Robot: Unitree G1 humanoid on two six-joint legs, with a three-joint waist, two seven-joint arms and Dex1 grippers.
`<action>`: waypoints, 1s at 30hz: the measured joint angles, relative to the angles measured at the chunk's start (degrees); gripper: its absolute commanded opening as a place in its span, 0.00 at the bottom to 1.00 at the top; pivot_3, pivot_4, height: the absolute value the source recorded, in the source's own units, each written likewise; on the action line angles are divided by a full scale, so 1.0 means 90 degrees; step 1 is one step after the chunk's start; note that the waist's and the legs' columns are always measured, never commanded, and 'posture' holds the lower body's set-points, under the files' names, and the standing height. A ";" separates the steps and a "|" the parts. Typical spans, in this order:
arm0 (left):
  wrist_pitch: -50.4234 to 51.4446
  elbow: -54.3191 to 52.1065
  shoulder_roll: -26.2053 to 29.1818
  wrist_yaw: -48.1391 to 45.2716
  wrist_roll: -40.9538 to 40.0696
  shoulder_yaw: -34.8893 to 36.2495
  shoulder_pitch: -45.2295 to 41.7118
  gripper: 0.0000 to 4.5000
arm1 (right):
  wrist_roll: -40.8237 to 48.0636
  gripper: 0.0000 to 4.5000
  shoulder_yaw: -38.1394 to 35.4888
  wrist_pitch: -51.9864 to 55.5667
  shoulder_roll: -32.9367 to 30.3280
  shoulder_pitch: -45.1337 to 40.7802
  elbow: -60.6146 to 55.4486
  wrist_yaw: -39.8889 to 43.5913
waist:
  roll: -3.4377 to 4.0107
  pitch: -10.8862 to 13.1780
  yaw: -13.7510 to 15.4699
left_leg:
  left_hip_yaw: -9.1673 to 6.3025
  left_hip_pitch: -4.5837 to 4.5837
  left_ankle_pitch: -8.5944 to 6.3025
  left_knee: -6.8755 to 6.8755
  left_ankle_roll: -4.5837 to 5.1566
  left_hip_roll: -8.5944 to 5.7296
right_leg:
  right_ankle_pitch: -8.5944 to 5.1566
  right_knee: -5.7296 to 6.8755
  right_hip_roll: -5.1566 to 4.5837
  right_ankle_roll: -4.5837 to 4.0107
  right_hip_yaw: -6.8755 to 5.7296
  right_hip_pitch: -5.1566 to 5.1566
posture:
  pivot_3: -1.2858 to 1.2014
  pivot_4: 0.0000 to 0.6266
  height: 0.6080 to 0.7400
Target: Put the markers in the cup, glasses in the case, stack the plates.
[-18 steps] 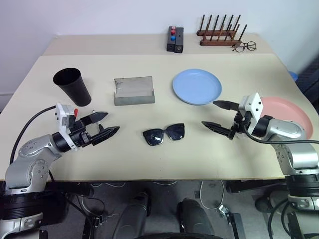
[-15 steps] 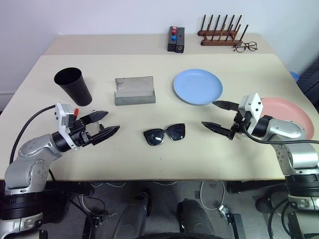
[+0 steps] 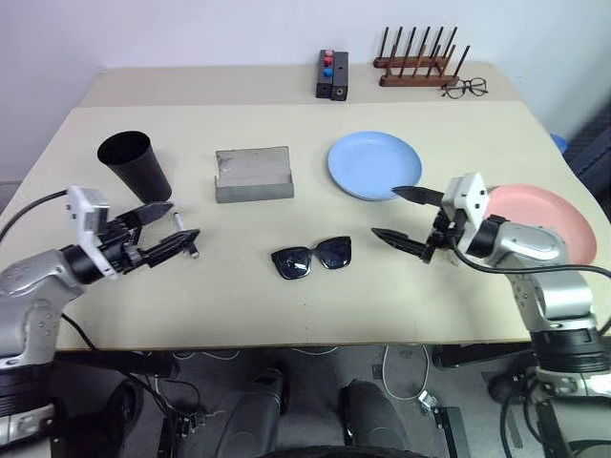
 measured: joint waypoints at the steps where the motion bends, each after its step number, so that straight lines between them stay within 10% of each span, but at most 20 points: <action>1: 0.0108 0.0100 0.0078 0.0154 0.0017 0.0163 0.0085 1.00 | 0.0026 0.98 0.0096 0.0168 0.0166 -0.0175 -0.0002 -0.0083 | 0.0000 0.0000 -0.0003 | -0.0002 0.0000 0.0000 0.0000 0.0000 0.0000 | 0.0000 0.0001 0.0000 -0.0001 0.0002 -0.0001 | 0.52 0.24 0.99; 13: 0.1745 0.0579 0.0611 0.2275 0.0432 0.1040 -0.0028 1.00 | -0.0150 0.98 0.0598 0.0396 0.0740 -0.0923 -0.0055 -0.0536 | -0.0006 -0.0003 0.0025 | -0.0005 -0.0001 -0.0001 -0.0003 -0.0002 -0.0003 | 0.0001 0.0001 0.0002 0.0000 0.0003 -0.0004 | 0.52 0.24 0.99; 30: 0.3251 0.1145 0.0667 0.3184 0.1436 -0.0768 -0.1767 1.00 | -0.0458 0.98 0.0754 -0.0090 0.1049 -0.0565 -0.0119 -0.0769 | -0.0007 -0.0004 0.0020 | -0.0004 -0.0001 0.0003 0.0000 -0.0005 -0.0005 | 0.0011 0.0012 0.0008 0.0014 0.0000 -0.0005 | 0.52 0.24 0.99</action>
